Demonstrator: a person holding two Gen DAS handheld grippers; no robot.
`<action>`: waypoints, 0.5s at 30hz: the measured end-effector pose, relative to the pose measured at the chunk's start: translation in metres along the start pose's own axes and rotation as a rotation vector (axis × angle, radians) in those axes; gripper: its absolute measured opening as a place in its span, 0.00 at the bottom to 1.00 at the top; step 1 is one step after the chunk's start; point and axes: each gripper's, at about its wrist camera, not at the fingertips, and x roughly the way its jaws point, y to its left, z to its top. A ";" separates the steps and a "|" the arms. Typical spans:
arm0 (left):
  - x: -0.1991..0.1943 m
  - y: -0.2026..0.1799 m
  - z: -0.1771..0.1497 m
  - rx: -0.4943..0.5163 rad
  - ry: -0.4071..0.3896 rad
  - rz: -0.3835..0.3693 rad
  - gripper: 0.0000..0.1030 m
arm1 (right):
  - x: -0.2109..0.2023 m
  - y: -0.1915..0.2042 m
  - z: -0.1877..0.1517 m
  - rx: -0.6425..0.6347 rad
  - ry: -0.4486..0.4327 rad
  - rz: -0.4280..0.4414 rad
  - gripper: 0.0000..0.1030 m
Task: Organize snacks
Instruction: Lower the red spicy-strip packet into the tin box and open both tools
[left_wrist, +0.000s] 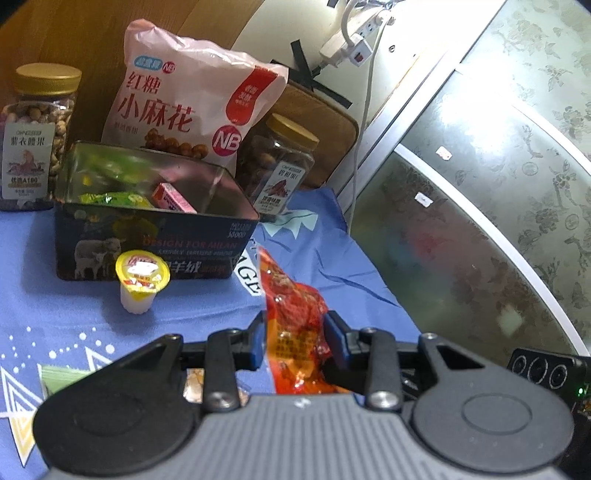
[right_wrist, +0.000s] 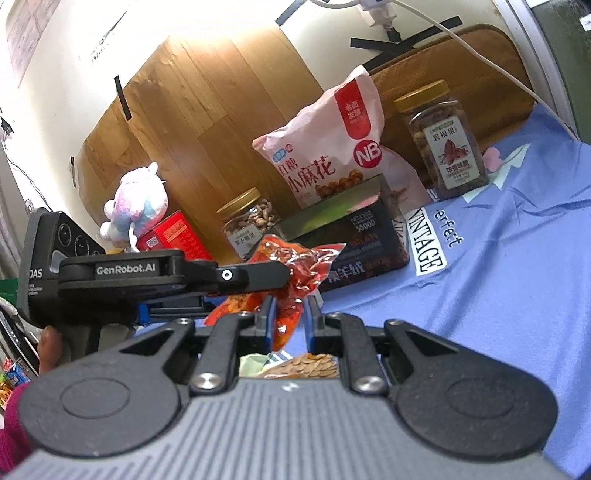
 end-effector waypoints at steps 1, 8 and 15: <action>-0.001 0.000 0.001 0.002 -0.005 -0.003 0.31 | 0.001 0.002 0.000 -0.001 0.000 -0.001 0.18; -0.014 0.010 0.011 0.001 -0.048 0.015 0.31 | 0.009 0.015 0.008 -0.027 -0.010 0.001 0.18; -0.027 0.034 0.035 -0.018 -0.122 0.099 0.32 | 0.052 0.028 0.031 -0.090 0.017 0.058 0.18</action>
